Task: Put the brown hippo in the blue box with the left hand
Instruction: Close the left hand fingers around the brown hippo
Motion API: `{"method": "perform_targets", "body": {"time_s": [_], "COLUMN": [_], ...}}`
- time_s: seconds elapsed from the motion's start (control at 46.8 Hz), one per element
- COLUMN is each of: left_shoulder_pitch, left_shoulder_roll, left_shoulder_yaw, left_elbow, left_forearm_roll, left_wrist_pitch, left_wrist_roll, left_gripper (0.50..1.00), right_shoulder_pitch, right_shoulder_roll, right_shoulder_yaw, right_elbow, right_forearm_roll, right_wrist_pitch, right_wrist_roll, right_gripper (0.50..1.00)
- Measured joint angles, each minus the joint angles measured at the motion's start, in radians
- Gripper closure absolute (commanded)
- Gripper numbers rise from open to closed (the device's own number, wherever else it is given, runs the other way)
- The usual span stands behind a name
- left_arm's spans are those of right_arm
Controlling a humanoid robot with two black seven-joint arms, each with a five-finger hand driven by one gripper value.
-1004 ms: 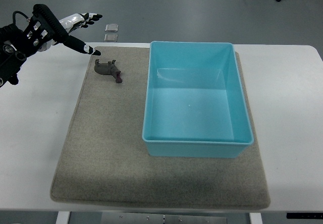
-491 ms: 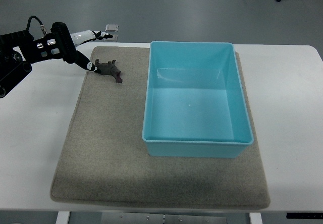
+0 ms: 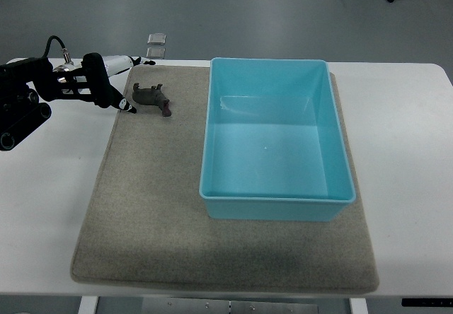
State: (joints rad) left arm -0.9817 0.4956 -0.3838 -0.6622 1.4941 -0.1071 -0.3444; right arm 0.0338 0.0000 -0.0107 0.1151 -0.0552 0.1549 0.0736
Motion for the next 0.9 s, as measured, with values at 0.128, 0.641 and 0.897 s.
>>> {"method": "perform_targets", "body": {"time_s": [0.128,0.641,0.897], "left_shoulder_pitch": [0.003,0.005,0.005], "left_shoulder_roll": [-0.003,-0.011,-0.017], "left_shoulder_yaw": [0.002,0.014,0.015], "left_elbow": [0.004,0.021,0.026], "left_forearm_roll": [0.000,0.000,-0.001], "left_wrist_pitch": [0.004,0.034,0.056], "left_wrist_roll": [0.007,0.027,0.031], "left_gripper": [0.585,0.679,0.697], "right_shoulder_pitch": [0.000,0.000,0.000], "right_shoulder_roll": [0.000,0.000,0.000], "right_shoulder_yaw": [0.000,0.000,0.000], "right_elbow": [0.000,0.000,0.000], "right_forearm_roll": [0.000,0.000,0.000], "right_wrist_pitch": [0.000,0.000,0.000], "right_wrist_roll": [0.000,0.000,0.000], "right_gripper": [0.564,0.564,0.564]}}
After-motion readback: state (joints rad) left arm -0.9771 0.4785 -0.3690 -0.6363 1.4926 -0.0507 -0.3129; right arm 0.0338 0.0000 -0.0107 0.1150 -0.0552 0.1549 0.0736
